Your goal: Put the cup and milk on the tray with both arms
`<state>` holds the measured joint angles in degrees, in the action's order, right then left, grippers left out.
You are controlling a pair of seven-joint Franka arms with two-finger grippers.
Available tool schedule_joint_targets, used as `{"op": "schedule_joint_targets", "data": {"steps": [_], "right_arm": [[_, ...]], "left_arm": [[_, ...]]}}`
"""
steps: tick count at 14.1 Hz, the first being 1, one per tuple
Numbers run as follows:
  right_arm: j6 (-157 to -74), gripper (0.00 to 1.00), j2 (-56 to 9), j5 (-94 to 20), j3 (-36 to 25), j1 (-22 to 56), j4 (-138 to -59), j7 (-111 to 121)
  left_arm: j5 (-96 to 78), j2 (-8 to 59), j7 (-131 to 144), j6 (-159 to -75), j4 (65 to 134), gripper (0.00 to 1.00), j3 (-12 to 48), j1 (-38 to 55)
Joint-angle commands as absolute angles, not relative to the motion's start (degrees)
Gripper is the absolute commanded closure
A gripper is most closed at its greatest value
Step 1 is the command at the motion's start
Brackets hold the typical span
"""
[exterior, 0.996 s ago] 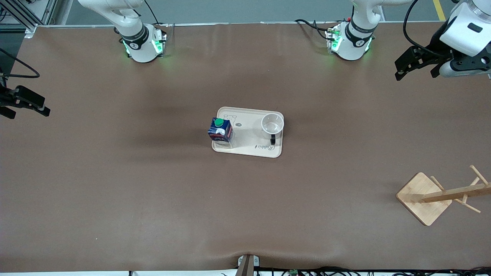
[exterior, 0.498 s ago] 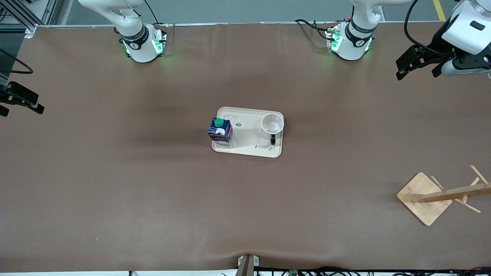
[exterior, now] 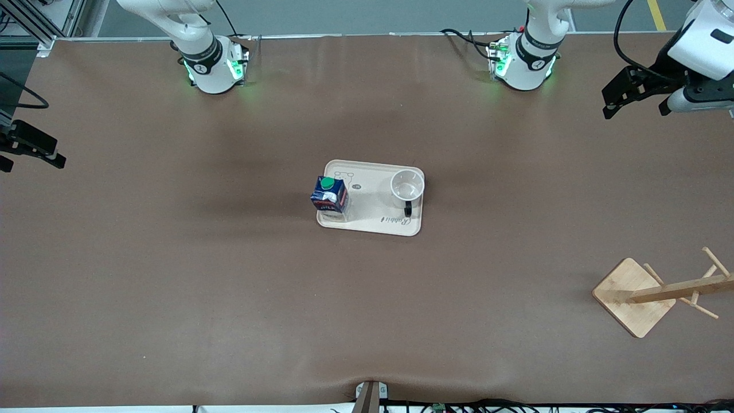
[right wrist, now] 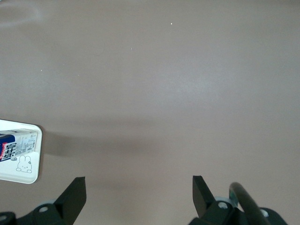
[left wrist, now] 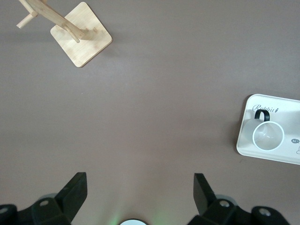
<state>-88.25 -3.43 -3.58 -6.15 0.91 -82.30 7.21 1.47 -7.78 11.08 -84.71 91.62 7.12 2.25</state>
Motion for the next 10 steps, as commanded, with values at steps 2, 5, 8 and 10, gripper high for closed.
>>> {"op": "schedule_joint_targets", "data": {"steps": [2, 5, 8, 10], "right_arm": [[-87.3, 0.0, -3.4, -2.7, -5.6, 0.4, -81.5, 6.4], [-86.7, 0.0, -3.3, -2.5, -5.6, 0.4, -81.5, 6.8], [-86.4, 0.0, -3.3, -2.6, -5.6, 0.4, -81.5, 6.9], [-86.4, 0.0, -3.4, -2.6, -5.6, 0.2, -81.6, 6.9]], "left_arm": [[2.4, -7.1, 10.1, -83.1, 89.9, 0.0, 7.3, 1.8], [2.4, -7.1, 10.0, -82.6, 89.9, 0.0, 7.0, 1.8], [2.4, -7.1, 9.9, -82.6, 89.9, 0.0, 6.6, 1.8], [2.3, -7.1, 9.9, -82.6, 89.9, 0.0, 6.6, 1.8]]}}
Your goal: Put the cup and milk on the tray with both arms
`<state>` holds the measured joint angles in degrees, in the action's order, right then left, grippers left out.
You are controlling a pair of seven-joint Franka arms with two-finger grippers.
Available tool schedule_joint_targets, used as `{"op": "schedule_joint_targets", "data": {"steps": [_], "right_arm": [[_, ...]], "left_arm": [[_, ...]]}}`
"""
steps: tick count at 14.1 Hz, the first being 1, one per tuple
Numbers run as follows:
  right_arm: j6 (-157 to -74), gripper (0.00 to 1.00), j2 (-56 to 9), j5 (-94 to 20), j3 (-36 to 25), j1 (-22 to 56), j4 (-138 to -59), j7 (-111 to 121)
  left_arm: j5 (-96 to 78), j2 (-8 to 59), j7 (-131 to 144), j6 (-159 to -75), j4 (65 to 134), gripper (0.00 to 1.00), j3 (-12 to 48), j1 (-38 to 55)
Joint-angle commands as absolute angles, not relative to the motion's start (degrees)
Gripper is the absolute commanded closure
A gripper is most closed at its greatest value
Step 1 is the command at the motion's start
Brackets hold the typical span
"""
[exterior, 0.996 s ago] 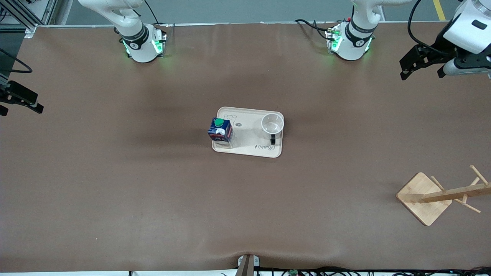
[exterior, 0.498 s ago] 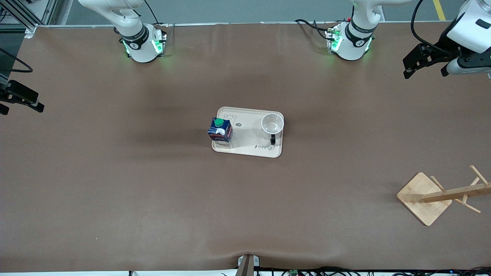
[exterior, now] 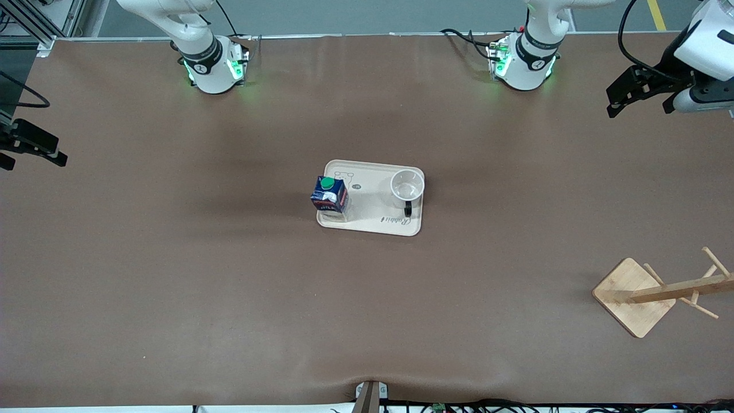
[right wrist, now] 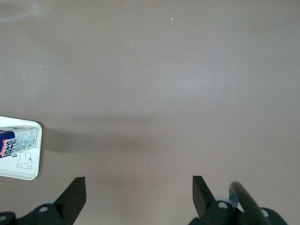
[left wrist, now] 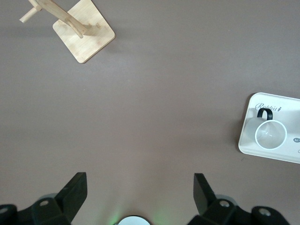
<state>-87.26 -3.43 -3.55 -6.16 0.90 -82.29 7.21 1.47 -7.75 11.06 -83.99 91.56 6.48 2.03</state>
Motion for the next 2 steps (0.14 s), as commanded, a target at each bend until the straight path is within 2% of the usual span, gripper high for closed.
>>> {"op": "schedule_joint_targets", "data": {"steps": [1, 2], "right_arm": [[-86.4, 0.0, -3.4, -2.6, -5.6, 0.3, -81.6, 6.9], [-86.4, 0.0, -3.4, -2.6, -5.6, 0.3, -81.6, 6.9]], "left_arm": [[2.3, -7.1, 10.0, -82.6, 89.9, 0.0, 6.6, 1.8], [2.3, -7.1, 9.9, -82.6, 89.9, 0.0, 6.6, 1.8]]}}
